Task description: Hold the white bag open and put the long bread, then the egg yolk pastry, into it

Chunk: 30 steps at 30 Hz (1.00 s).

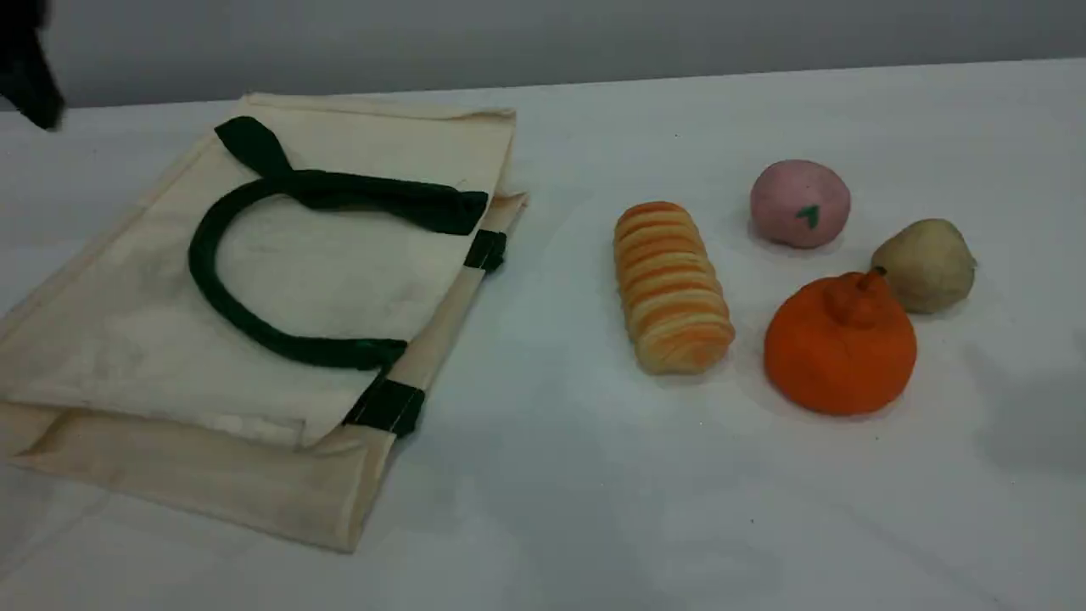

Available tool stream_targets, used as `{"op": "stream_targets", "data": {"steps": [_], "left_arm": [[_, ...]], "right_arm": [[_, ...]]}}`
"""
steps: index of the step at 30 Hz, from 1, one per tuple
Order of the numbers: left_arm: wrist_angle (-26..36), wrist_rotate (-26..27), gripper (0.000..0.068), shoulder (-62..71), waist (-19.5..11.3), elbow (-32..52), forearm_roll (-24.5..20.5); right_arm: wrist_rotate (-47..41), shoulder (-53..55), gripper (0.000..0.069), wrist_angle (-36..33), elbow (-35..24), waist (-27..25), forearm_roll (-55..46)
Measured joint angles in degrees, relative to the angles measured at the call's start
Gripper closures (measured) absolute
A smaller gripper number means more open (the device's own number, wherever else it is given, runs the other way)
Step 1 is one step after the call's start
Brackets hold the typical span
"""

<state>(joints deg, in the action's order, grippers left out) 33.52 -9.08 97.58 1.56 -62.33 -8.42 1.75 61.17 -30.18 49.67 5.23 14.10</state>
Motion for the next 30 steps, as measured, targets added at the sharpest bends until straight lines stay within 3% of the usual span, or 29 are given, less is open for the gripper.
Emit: {"op": "stream_targets", "data": {"steps": [10, 22, 30], "left_arm": [[0.22, 1.34, 0.0088, 13.10, 4.34, -8.59, 0.22], [-5.05, 1.42, 0.0088, 20.60, 8.52, -8.87, 0.96], [-5.31, 1.48, 0.0088, 23.49, 8.51, -8.87, 0.87]], "right_arm": [[0.04, 0.00, 0.0127, 0.19, 0.00, 0.00, -0.06], [0.15, 0.11, 0.0127, 0.13, 0.00, 0.00, -0.10], [0.15, 0.11, 0.0127, -0.27, -0.05, 0.00, -0.10]]}}
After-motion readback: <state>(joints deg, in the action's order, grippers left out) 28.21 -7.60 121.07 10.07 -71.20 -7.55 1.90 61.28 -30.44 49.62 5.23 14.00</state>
